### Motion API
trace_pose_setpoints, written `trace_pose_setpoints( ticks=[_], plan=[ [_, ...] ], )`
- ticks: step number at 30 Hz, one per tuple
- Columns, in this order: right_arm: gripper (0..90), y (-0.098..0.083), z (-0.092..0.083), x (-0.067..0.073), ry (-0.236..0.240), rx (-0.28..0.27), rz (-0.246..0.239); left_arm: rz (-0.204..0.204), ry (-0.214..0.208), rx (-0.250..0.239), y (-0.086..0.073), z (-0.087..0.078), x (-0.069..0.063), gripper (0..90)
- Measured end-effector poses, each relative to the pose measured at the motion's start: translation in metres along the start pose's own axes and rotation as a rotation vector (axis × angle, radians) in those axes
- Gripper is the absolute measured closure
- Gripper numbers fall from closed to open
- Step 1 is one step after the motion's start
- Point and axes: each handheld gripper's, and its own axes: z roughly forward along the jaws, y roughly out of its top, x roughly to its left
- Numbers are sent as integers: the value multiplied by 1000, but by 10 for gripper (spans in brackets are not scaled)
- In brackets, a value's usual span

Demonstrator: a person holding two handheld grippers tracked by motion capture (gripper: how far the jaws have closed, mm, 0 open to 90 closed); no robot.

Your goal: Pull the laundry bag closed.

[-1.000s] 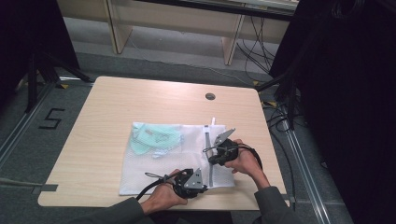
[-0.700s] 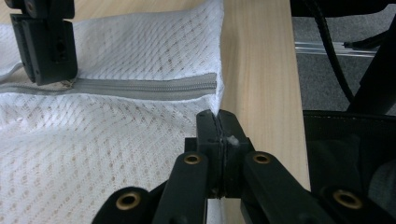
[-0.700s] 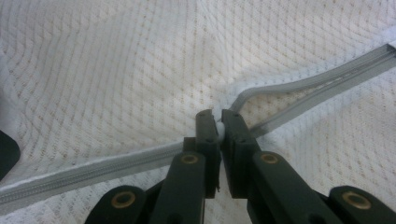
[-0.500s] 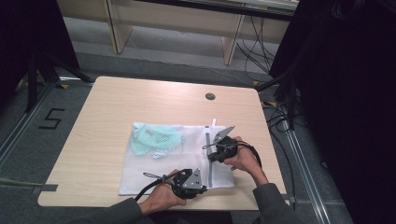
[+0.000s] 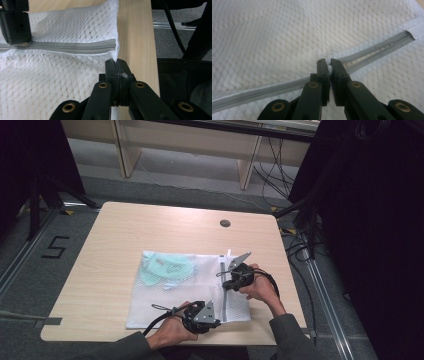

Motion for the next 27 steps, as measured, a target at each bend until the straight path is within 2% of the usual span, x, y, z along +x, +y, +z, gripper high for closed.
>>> trace_pose_setpoints(
  ticks=[1,7,9,10,13,16,18,22,23,25,27],
  plan=[
    [867,0,-1,-1,-16,5,20,-3,-3,-2,0,0,-1,890],
    [867,0,-1,-7,-29,-3,35,3,-13,2,0,1,-3,889],
    [867,1,2,-9,-37,-10,12,-7,-15,1,0,2,-4,889],
    [866,2,2,-9,-34,-1,29,-10,-16,0,-1,2,-3,889],
    [867,3,4,-11,-49,1,33,-9,-14,1,0,1,-3,889],
    [866,4,6,-15,-54,-13,3,-16,-13,-4,0,1,-2,889],
    [867,4,6,-13,-52,2,39,-13,-11,-3,0,1,-3,889],
    [867,4,6,-16,-44,4,35,-15,-13,-3,0,1,-3,889],
    [867,4,6,-18,-52,-7,11,-17,-18,-1,0,1,-3,889],
    [867,4,7,-19,-64,-17,6,-10,-22,7,-1,1,-4,889],
    [866,4,7,-19,-60,-7,23,-12,-24,7,-1,2,-4,889]
  ],
)
